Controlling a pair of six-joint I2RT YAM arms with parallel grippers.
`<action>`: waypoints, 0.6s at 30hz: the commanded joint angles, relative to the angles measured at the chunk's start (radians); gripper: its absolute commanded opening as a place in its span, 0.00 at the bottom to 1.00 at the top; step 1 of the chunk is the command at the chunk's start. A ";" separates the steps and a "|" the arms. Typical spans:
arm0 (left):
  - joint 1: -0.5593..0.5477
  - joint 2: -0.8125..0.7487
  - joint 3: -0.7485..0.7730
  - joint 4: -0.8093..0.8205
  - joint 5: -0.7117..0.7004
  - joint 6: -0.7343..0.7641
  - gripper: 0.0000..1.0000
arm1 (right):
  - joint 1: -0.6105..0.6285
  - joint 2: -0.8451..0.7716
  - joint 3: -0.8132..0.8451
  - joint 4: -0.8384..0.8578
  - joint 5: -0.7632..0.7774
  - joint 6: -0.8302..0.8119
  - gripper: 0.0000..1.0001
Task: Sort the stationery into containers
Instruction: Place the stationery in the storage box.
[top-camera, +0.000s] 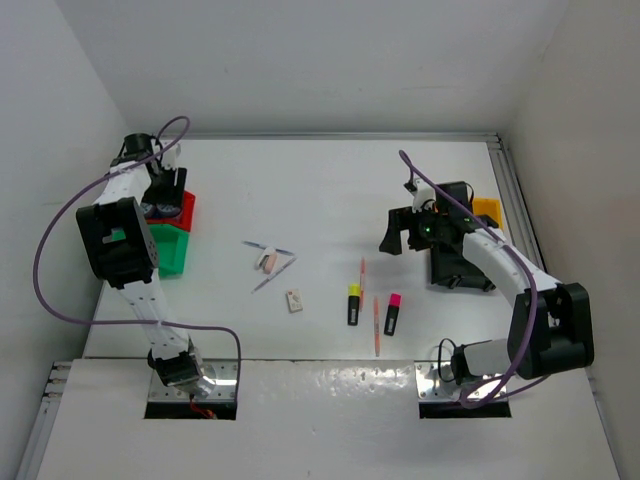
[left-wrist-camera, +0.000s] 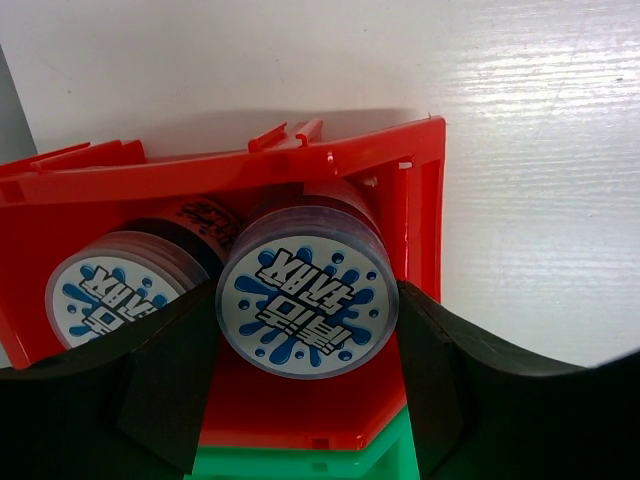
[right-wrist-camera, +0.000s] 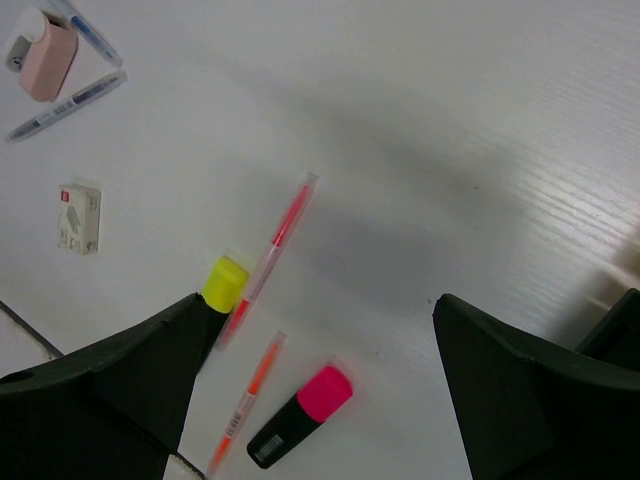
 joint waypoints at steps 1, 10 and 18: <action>-0.011 -0.056 0.004 0.058 -0.024 -0.002 0.61 | 0.005 -0.008 0.003 0.008 -0.020 -0.001 0.93; -0.012 -0.163 0.042 0.063 0.032 -0.016 0.93 | 0.006 -0.037 0.017 -0.035 -0.008 -0.030 0.93; -0.043 -0.315 0.043 -0.032 0.351 0.070 0.86 | -0.032 -0.104 0.010 -0.081 0.000 -0.049 0.93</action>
